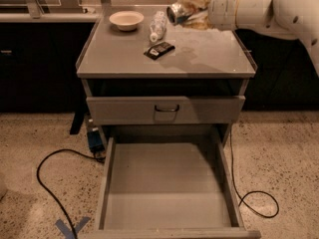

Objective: Pick redbull can from middle drawer and place on counter

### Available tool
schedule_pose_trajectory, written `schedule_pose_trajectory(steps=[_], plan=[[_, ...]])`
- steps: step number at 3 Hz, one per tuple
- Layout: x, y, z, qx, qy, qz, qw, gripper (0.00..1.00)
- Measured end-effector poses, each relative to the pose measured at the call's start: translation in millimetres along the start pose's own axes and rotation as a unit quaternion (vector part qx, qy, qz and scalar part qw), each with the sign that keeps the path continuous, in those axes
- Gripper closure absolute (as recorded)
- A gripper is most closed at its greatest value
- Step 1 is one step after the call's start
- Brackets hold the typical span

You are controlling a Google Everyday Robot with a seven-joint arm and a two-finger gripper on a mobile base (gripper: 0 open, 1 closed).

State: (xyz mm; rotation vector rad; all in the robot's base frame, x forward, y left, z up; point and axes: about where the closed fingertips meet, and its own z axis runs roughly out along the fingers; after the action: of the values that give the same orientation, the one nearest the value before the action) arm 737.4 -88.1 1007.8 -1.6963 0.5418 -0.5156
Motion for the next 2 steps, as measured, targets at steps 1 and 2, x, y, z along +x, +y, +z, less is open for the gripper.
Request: schedule_pose_trajectory(steps=[1,2], plan=[[27,-7,20,-0.008,-0.007,0.023,0.9997,1.00],[49,-6,41,-0.015,-0.012,0.057,0.9982,1.00]])
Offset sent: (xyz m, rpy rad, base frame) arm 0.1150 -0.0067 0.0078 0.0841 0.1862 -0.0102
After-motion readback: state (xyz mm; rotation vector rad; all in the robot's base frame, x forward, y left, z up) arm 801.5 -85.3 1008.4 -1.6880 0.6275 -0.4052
